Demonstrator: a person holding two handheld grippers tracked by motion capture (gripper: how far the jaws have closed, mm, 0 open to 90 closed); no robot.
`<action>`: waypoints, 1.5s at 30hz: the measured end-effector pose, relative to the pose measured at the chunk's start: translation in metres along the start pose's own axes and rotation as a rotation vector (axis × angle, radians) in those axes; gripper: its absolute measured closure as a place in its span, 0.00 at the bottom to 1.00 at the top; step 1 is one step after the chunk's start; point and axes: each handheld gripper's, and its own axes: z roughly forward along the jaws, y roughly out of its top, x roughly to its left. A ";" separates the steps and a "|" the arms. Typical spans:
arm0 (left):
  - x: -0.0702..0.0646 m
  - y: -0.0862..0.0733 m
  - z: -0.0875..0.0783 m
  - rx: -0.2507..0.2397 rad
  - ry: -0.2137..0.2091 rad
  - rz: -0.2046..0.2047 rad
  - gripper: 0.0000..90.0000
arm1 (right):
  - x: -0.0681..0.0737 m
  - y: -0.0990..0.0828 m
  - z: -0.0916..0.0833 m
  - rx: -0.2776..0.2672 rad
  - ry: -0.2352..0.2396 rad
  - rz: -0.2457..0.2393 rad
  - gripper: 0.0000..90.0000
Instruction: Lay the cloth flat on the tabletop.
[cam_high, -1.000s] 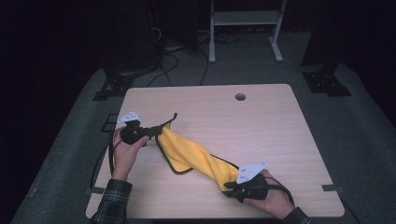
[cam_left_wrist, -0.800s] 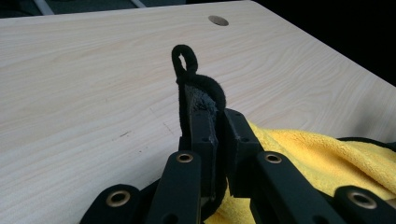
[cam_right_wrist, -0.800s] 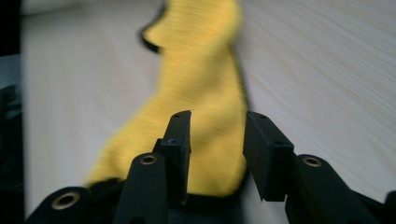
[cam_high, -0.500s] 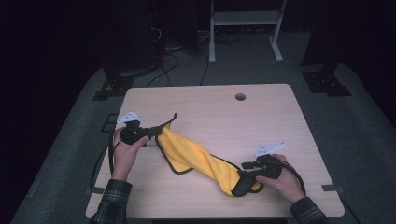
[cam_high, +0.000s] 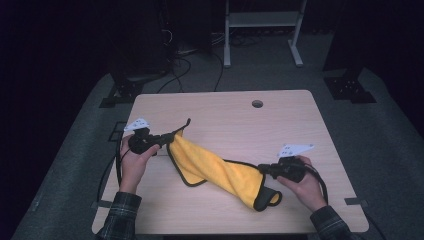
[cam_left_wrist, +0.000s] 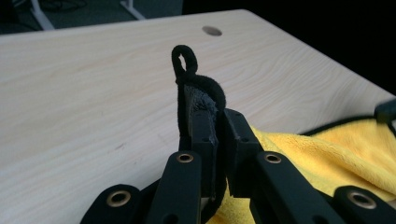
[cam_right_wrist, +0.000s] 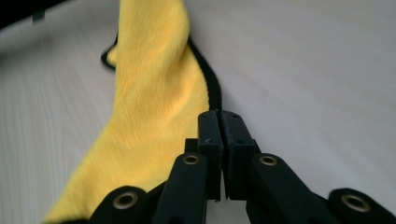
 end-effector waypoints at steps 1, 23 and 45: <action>-0.002 0.003 -0.001 -0.008 -0.002 0.004 0.93 | -0.003 0.004 -0.005 -0.020 -0.009 0.002 0.96; -0.046 0.035 -0.042 -0.188 -0.076 0.099 0.93 | 0.010 0.081 -0.115 -0.361 -0.141 -0.126 0.97; -0.092 0.004 -0.095 -0.149 -0.154 0.091 0.93 | 0.049 0.084 -0.168 -0.383 -0.163 -0.173 0.96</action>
